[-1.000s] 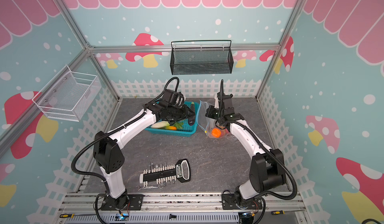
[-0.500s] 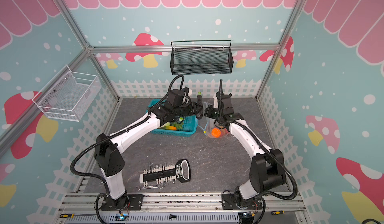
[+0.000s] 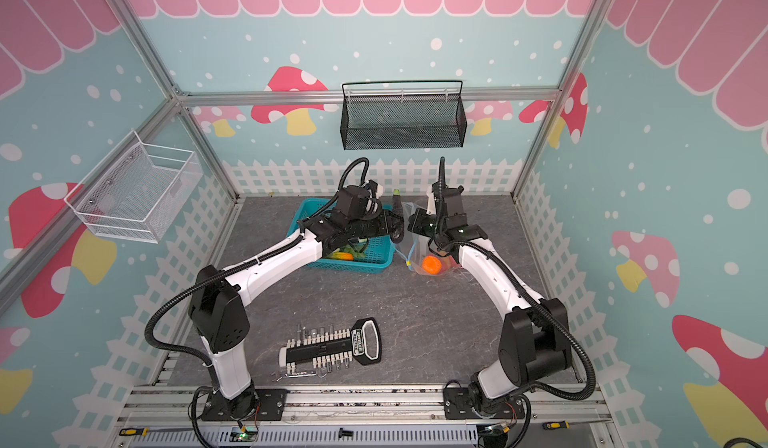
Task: Place the food in the zip-top bag and seal the zipper
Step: 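Lift the eggplant with the left gripper and carry it over the bag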
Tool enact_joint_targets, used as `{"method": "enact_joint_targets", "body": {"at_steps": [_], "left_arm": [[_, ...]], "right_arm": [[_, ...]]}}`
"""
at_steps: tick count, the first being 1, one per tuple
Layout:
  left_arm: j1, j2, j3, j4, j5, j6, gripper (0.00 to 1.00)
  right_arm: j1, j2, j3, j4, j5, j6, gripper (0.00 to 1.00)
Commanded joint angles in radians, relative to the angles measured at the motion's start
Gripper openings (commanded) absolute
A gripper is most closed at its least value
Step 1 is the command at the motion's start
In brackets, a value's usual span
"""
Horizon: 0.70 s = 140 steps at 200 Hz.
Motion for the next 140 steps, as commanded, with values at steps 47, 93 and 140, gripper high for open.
{"method": "enact_joint_targets", "body": {"at_steps": [47,93,140], "left_arm": [[0.001,-0.049,-0.075,0.045,0.078,-0.044,0.29],[-0.002,-0.059,-0.073,0.046,0.110,-0.055,0.28],[-0.007,-0.135,-0.126,0.067,0.129,-0.050,0.29]], "right_arm": [[0.005,-0.027,0.051,-0.010,0.013,-0.004,0.01],[0.006,-0.038,0.048,-0.014,0.013,-0.002,0.01],[0.007,-0.020,0.064,-0.014,0.015,-0.006,0.02]]}}
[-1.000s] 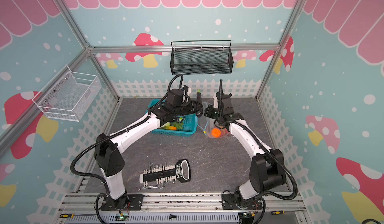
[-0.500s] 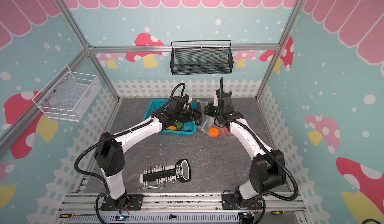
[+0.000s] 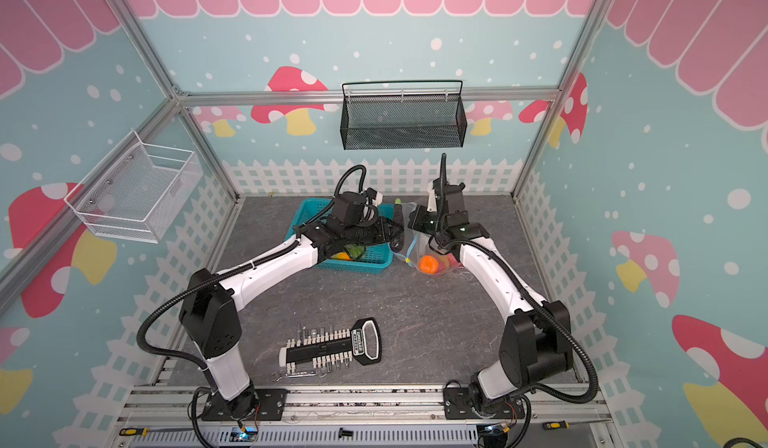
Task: Place the food in the zip-top bag and seal the zipper
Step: 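Lift the eggplant with the left gripper and carry it over the bag, then lower the eggplant into the bag opening and open the left gripper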
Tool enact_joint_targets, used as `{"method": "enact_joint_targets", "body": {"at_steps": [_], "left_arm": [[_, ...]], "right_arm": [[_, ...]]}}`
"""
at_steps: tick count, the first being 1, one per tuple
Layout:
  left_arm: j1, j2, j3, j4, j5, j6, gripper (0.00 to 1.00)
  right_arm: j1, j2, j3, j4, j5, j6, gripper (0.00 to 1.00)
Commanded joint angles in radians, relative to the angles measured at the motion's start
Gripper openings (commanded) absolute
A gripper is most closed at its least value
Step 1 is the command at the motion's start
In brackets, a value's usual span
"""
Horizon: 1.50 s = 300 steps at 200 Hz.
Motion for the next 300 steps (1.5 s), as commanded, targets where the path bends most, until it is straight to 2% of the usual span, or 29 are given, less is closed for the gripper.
{"method": "enact_joint_targets", "body": {"at_steps": [1,86,180,300], "left_arm": [[-0.006,-0.055,-0.025,0.030,0.033,-0.011,0.29],[-0.007,-0.042,-0.060,0.038,0.113,-0.073,0.29],[0.011,0.029,0.038,-0.015,0.146,-0.085,0.29],[0.030,0.065,0.051,0.032,0.094,-0.144,0.29]], "right_arm": [[0.006,-0.010,0.042,0.004,0.007,-0.006,0.02],[0.006,-0.021,0.067,-0.009,0.015,-0.011,0.02],[0.025,-0.033,0.058,-0.006,0.019,-0.008,0.01],[0.049,-0.044,0.053,-0.003,0.028,-0.001,0.01]]}}
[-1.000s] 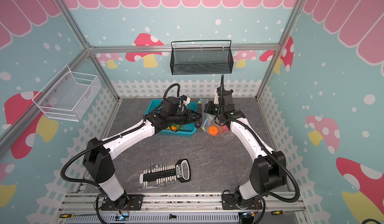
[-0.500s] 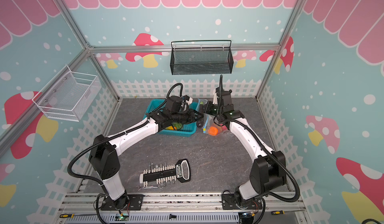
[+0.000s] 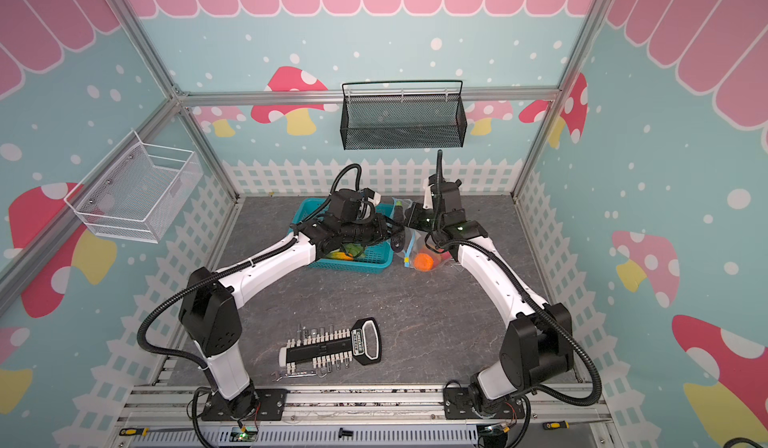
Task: Place the food in the zip-top bag and seal the zipper
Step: 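Lower the eggplant into the bag opening and open the left gripper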
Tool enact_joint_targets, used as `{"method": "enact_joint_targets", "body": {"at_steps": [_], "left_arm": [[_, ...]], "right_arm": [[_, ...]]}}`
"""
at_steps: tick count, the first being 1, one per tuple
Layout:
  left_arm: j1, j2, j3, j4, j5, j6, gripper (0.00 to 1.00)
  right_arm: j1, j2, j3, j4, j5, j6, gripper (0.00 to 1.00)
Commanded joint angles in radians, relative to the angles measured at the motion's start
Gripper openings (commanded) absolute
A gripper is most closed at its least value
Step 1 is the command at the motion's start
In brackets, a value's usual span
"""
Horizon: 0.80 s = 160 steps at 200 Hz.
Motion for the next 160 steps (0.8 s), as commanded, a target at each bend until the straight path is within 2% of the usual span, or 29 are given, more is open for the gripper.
{"method": "enact_joint_targets", "body": {"at_steps": [1,78,160], "left_arm": [[0.000,0.031,0.034,0.025,-0.020,-0.020,0.29],[-0.008,0.058,0.047,0.027,-0.052,0.003,0.31],[-0.002,0.055,0.039,0.009,-0.054,0.031,0.44]], "right_arm": [[0.013,-0.033,0.018,0.005,0.008,0.003,0.02],[0.027,-0.029,0.025,0.005,0.015,0.005,0.02],[0.031,-0.025,0.032,0.005,0.016,0.004,0.02]]}}
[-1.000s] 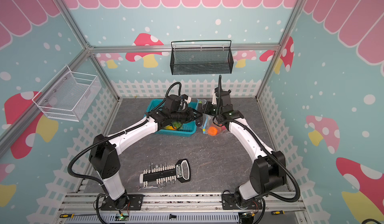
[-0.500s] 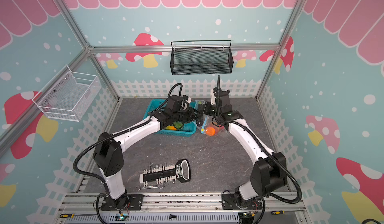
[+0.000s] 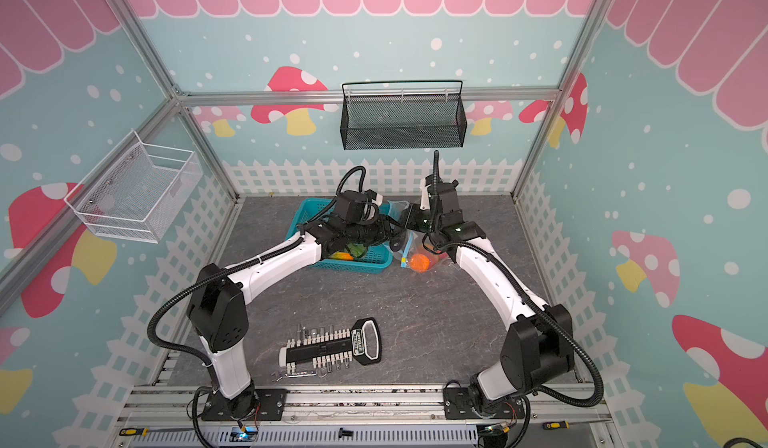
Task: Place the food in the zip-top bag and seal the zipper
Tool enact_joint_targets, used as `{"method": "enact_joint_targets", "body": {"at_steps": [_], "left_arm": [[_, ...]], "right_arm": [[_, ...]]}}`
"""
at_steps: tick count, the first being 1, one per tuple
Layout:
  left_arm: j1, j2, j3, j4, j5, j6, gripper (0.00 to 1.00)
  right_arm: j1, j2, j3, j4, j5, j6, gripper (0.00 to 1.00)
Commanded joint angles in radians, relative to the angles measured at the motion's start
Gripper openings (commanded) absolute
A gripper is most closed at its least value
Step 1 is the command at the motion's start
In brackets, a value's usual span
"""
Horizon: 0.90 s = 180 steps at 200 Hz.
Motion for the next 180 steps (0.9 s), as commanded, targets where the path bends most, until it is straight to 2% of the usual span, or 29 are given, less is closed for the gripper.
{"method": "enact_joint_targets", "body": {"at_steps": [1,65,110,142,180], "left_arm": [[0.002,0.015,0.024,0.002,-0.016,0.014,0.44],[0.004,-0.007,0.012,-0.011,-0.017,0.026,0.47],[0.023,-0.157,-0.112,-0.076,-0.084,0.108,0.48],[0.066,-0.199,-0.233,0.030,0.008,0.085,0.47],[0.074,-0.112,-0.192,0.052,0.079,0.065,0.40]], "right_arm": [[0.008,-0.020,0.033,0.005,0.007,0.003,0.02],[0.008,-0.019,0.030,0.005,0.010,0.003,0.02],[0.007,-0.023,0.041,-0.014,0.036,-0.020,0.02],[0.004,-0.016,0.054,-0.019,0.037,-0.031,0.02],[0.003,-0.008,0.069,-0.023,0.028,-0.032,0.02]]}}
